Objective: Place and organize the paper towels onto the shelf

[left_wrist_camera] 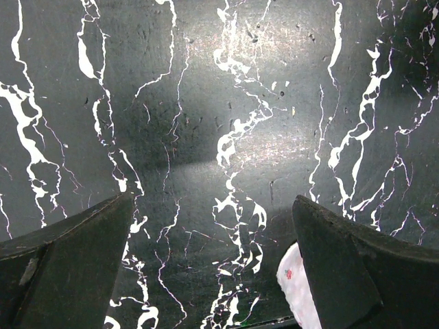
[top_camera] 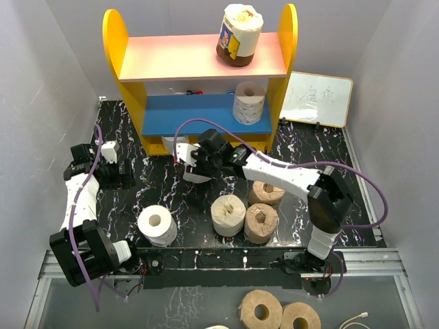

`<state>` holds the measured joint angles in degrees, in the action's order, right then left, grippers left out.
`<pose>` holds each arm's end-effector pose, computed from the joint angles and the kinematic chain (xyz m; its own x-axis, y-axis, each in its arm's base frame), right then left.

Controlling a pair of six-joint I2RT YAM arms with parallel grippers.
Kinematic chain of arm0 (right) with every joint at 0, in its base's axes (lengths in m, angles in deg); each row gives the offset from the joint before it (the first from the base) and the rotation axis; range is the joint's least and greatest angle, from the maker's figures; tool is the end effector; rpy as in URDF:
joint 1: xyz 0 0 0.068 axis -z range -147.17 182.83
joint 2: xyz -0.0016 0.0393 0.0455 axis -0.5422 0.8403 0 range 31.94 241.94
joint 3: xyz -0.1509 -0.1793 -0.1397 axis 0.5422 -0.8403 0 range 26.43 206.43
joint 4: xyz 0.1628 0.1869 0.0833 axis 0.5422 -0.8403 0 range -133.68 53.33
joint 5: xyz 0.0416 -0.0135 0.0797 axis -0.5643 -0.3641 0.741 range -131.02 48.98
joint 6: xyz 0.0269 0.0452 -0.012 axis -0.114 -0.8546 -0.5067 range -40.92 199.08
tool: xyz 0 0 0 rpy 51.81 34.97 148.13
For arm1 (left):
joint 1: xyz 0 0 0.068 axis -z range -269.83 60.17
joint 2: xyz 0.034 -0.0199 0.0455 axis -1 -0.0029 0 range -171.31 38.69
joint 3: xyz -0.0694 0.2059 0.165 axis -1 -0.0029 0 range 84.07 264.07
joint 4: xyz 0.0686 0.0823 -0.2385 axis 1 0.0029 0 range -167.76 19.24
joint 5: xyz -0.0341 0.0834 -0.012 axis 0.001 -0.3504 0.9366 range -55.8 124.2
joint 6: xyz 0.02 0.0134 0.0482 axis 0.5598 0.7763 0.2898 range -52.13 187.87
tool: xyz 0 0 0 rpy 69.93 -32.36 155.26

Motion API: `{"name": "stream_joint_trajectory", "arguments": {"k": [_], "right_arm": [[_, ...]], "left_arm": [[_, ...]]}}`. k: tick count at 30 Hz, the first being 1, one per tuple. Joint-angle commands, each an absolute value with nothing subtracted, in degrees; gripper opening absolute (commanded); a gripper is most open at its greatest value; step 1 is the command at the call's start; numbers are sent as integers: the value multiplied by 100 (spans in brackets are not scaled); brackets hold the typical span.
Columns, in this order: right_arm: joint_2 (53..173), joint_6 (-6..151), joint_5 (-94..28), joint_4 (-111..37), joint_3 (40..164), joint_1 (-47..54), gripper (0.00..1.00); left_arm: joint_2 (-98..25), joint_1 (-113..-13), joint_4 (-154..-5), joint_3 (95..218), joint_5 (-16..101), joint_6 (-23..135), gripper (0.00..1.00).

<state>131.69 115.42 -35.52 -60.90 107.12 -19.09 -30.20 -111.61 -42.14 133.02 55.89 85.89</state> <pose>0.2413 0.3134 0.2754 0.1493 -0.7660 -0.6252 -0.9163 0.1305 -0.3786 0.2242 0.0756 0.2444 -0.7747 -0.0001 -0.6323 0.0936 0.9890 -0.1148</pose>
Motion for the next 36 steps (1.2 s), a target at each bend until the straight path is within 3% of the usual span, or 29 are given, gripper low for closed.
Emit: {"name": "stream_joint_trajectory", "arguments": {"k": [1,36], "right_arm": [[13526,11665,-3196,-5956,11468,-1769,14],[14752,11791,-4170,-4953,12577,-1208,17]], "left_arm": [[-3043,-11207,-4125,13329,5731,8653,99],[-2999,-11242,-4146,13311,5726,8642,99]]}}
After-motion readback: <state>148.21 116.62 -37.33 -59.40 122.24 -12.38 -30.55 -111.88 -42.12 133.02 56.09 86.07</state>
